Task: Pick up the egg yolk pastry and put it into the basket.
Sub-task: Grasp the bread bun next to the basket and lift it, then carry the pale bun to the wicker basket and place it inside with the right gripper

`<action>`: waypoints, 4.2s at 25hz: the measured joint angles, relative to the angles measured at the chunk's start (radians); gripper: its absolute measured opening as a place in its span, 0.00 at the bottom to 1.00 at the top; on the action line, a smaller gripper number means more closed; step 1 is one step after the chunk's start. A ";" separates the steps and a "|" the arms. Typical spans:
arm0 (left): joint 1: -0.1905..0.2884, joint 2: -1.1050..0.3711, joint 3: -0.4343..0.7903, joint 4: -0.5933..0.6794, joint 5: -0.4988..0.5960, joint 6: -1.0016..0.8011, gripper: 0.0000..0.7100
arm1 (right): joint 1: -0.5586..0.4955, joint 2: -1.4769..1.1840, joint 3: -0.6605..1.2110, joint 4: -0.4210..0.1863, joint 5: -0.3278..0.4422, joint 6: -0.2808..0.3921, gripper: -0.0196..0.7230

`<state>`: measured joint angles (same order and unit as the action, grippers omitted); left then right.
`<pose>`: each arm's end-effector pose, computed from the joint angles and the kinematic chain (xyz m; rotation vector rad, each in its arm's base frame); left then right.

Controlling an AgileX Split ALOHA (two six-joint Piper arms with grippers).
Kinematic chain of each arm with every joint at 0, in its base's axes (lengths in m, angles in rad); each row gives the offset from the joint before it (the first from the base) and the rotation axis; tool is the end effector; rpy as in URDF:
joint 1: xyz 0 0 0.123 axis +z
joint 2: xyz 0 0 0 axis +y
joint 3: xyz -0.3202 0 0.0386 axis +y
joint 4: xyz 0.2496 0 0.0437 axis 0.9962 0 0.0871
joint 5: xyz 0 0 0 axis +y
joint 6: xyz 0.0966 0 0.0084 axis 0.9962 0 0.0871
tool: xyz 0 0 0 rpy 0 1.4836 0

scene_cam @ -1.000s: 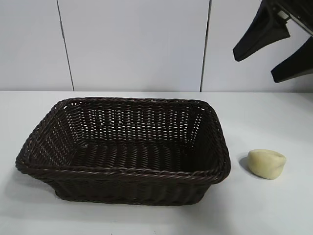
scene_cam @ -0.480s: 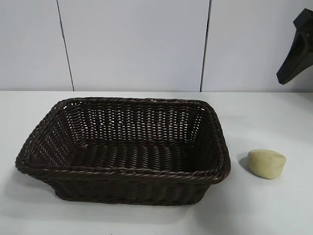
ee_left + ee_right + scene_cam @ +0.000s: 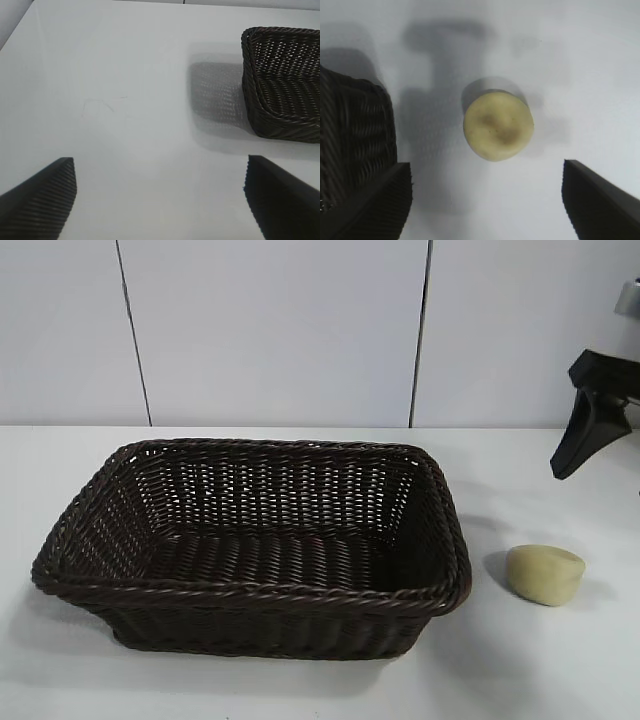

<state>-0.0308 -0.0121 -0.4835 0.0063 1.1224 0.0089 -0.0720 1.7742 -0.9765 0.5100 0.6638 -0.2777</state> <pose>-0.0387 0.0017 0.2650 0.0414 2.1100 -0.0055 0.3332 0.0052 0.1913 0.2410 2.8477 0.4519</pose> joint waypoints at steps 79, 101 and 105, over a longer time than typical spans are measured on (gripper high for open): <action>0.000 0.000 0.000 0.000 0.000 -0.001 0.93 | 0.724 -0.057 -0.006 0.347 -0.462 -0.063 0.06; 0.000 0.000 0.000 0.000 0.000 -0.001 0.93 | 0.724 -0.063 -0.009 0.365 -0.426 -0.045 0.79; 0.000 0.000 0.000 0.000 0.000 -0.001 0.93 | 0.724 -0.077 -0.067 0.358 -0.340 -0.045 0.79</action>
<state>-0.0308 -0.0121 -0.4835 0.0063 1.1224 0.0082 0.6518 1.6973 -1.0437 0.8684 0.3236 -0.3224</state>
